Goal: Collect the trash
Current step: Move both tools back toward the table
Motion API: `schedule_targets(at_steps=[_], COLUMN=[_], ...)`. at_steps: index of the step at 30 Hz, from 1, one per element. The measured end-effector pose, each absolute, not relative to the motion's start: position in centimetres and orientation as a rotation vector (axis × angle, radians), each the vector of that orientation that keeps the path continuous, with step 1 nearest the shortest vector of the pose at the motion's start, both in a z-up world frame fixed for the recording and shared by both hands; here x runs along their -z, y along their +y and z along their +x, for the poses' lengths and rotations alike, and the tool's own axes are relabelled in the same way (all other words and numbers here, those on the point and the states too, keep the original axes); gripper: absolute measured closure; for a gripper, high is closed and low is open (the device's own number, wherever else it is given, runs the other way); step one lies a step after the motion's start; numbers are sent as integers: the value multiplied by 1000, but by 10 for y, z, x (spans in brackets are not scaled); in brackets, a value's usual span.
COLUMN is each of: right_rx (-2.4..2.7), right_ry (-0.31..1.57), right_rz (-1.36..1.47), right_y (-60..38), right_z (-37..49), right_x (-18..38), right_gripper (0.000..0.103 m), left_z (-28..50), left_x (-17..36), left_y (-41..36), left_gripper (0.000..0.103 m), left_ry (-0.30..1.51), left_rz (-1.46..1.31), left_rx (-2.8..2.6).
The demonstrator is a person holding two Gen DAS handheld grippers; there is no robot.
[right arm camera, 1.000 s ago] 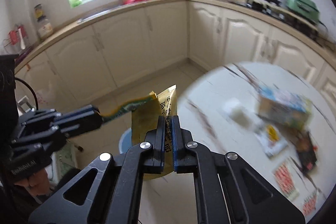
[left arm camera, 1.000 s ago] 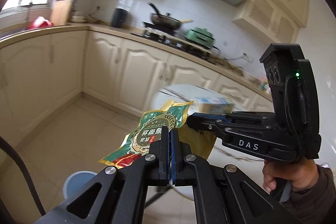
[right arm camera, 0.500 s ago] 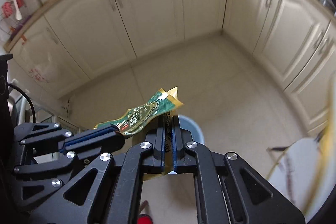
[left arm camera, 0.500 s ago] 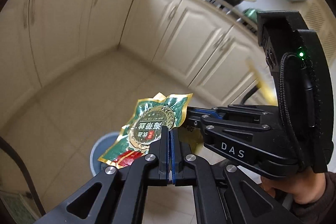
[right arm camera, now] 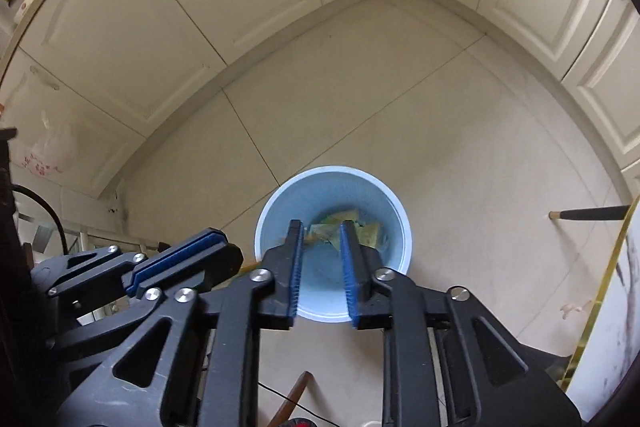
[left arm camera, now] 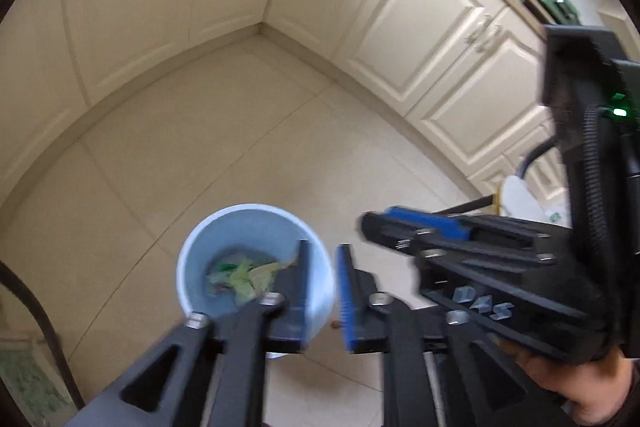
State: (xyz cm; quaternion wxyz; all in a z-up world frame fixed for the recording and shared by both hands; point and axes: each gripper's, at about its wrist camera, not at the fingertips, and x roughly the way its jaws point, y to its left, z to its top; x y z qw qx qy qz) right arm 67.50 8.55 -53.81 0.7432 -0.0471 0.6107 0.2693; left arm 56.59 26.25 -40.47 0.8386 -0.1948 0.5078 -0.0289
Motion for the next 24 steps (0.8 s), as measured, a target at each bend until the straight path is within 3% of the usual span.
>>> schedule_targets(at_steps=[2, 4, 5, 6, 9, 12, 15, 17, 24], right_rx=[-574, -560, -556, -560, -587, -614, -627, -613, -549], right_ry=[1327, 1302, 1292, 1280, 1230, 1147, 1040, 974, 757], right_rz=[-97, -82, -77, -74, -85, -105, -115, -119, -110], right_y=[80, 72, 70, 69, 71, 76, 70, 58, 0], right_z=[677, 675, 673, 671, 658, 637, 613, 596, 531], right_x=[532, 520, 514, 506, 477, 437, 386, 353, 245], right_gripper=[75, 62, 48, 44, 42, 25, 19, 10, 0], left_z=[566, 559, 556, 550, 525, 504, 479, 463, 392], left_x=[399, 387, 377, 370, 333, 289, 241, 203, 115], left_y=[268, 269, 273, 274, 259, 250, 234, 213, 118], left_gripper=[54, 52, 52, 52, 47, 39, 32, 27, 10], left_ry=[1073, 1062, 1048, 1042, 984, 914, 817, 743, 553], left_rz=[-419, -434, -445, -440, -394, -343, -320, -298, -224], left_rx=[9, -29, -59, -74, -141, -195, -211, -208, -170])
